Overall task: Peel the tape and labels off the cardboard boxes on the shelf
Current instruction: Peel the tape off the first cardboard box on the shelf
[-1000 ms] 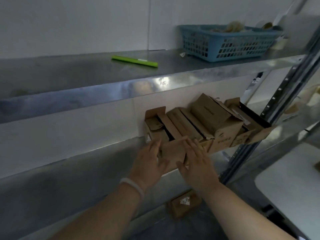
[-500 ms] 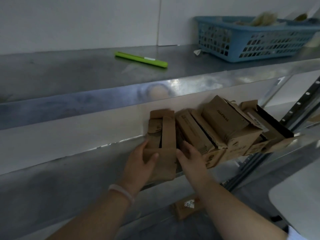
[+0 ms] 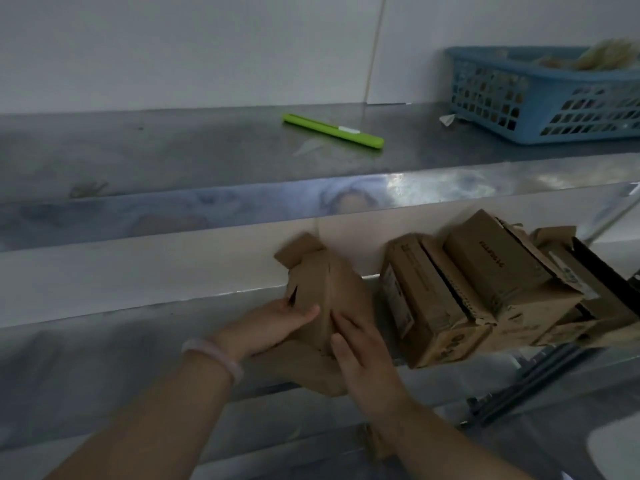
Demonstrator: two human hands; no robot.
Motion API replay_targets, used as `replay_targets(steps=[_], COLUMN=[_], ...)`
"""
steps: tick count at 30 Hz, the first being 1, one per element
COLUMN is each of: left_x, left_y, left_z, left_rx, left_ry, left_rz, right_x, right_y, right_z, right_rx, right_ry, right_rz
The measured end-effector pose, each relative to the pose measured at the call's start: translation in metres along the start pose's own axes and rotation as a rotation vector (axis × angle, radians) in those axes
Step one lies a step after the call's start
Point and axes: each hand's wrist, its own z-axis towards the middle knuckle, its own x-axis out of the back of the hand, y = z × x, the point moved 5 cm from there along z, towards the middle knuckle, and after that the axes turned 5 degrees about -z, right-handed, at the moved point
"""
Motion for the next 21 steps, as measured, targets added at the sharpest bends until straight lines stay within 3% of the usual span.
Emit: replay_targets(steps=[3, 8, 12, 17, 21], left_x=[0.0, -0.006, -0.019, -0.011, 0.021], left_y=[-0.017, -0.046, -0.055, -0.055, -0.064], left_z=[0.0, -0.021, -0.033, -0.033, -0.04], left_rx=[0.03, 0.064, -0.031, -0.099, -0.01], left_ry=[0.047, 0.158, 0.177, 0.173, 0.587], left_rz=[0.012, -0.203, -0.386, -0.348, -0.507], right_x=[-0.011, 0.002, -0.002, 0.016, 0.027], right_y=[-0.009, 0.022, 0.028, 0.0, -0.026], right_z=[0.003, 0.018, 0.017, 0.023, 0.036], right_rx=[0.103, -0.096, -0.329, -0.049, 0.207], right_ry=[-0.063, 0.041, -0.145, -0.05, -0.087], right_rz=[-0.061, -0.089, 0.26, 0.116, -0.16])
